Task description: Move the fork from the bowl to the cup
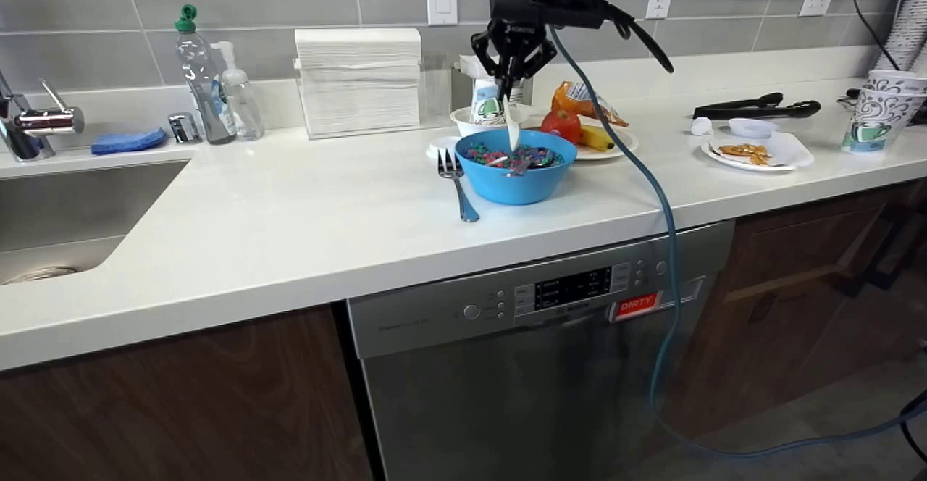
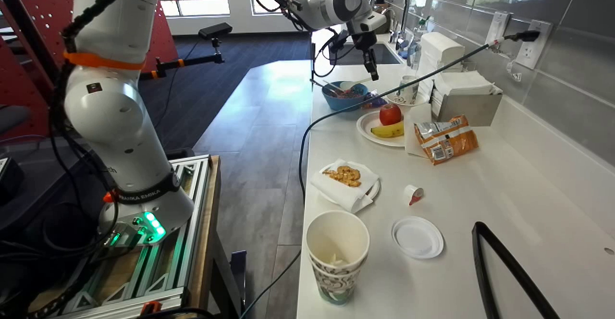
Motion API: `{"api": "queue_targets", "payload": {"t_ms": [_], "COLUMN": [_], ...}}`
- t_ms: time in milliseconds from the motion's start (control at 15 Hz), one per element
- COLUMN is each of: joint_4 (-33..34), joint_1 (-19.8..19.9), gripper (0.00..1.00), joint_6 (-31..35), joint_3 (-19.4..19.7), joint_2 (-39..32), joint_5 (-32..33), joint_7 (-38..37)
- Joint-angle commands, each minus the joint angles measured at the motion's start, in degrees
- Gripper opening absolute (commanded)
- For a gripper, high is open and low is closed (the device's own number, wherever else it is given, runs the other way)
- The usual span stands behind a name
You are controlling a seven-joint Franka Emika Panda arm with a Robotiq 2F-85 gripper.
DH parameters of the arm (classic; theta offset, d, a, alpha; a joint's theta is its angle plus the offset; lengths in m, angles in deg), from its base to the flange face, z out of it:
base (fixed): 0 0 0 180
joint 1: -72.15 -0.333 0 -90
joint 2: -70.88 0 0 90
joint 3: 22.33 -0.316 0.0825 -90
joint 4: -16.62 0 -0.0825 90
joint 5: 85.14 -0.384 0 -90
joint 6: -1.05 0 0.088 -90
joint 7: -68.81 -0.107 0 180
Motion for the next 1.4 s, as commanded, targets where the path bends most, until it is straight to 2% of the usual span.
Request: {"api": "queue_targets", "payload": {"t_ms": [0, 200, 333, 467, 733, 1133, 1333], "joint_4": [4.91, 11.26, 13.50, 10.70, -1.68, -17.29, -26.10], "joint_1": [-3.33, -5.24, -5.21, -2.68, 0.42, 7.93, 10.15], "gripper": [0.01, 0.01, 0.01, 0.01, 0.01, 0.01, 0.01], "joint_6": [-13.19, -26.30, -30.60, -21.91, -5.52, 17.81, 26.01], "joint_3": [0.89, -0.70, -2.70, -6.14, -6.66, -7.81, -8.00], "joint_2": [-0.18, -1.91, -2.19, 0.56, 10.03, 22.19, 28.80], "joint_5": [5.35, 9.99, 9.79, 4.69, 0.05, -13.03, -19.15], "joint_7": [-3.88, -3.07, -1.20, 1.00, 0.59, 3.91, 5.23]}}
